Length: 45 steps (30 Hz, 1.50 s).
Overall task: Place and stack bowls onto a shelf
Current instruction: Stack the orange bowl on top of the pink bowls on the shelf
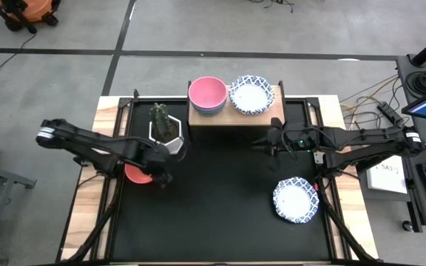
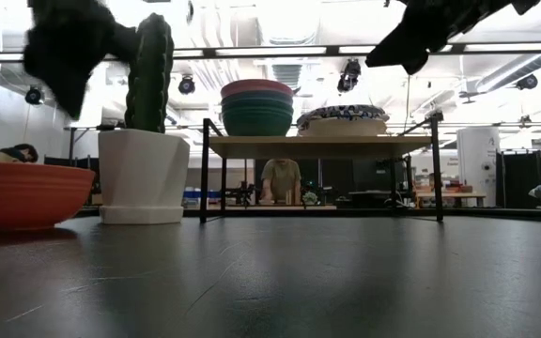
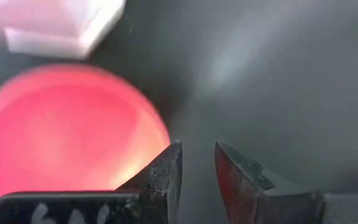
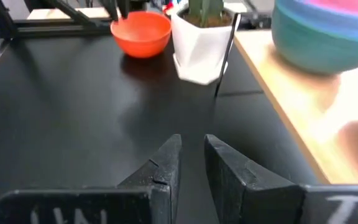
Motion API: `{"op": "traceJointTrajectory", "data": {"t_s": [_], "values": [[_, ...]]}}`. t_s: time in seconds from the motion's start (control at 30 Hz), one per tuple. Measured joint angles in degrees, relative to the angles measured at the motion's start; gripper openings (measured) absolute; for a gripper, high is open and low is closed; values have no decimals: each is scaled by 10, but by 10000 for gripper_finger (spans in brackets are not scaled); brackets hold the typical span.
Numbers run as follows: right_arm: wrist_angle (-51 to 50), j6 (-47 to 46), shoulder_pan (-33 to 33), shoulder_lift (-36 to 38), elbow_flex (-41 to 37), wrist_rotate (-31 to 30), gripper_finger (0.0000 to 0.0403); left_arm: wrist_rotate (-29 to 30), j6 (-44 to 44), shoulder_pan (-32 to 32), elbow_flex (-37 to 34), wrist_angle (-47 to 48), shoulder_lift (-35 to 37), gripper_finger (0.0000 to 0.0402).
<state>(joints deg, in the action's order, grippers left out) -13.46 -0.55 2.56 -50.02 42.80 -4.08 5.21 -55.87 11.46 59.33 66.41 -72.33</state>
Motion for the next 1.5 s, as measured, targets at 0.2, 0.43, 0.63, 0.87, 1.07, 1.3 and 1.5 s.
{"op": "traceJointTrajectory", "data": {"t_s": [0.2,0.43,0.63,0.87,1.07,1.3,1.5], "values": [[23,30,0,-1,-10,0,59,-58,-23,0,-18,12,-67,77],[22,46,1,-3,-10,0,60,-46,-34,0,-18,13,-87,78],[22,58,1,-3,-11,0,61,-20,-51,0,-20,15,-86,104],[22,57,1,-3,-11,0,58,-16,-57,2,-48,9,-99,136],[22,56,1,-3,-11,0,57,-22,-51,2,-68,-4,-120,115],[22,56,1,-3,-11,0,57,-83,-21,2,-67,-11,-128,16],[21,56,1,-3,-12,0,57,-208,59,17,-47,-14,-126,3]]}}
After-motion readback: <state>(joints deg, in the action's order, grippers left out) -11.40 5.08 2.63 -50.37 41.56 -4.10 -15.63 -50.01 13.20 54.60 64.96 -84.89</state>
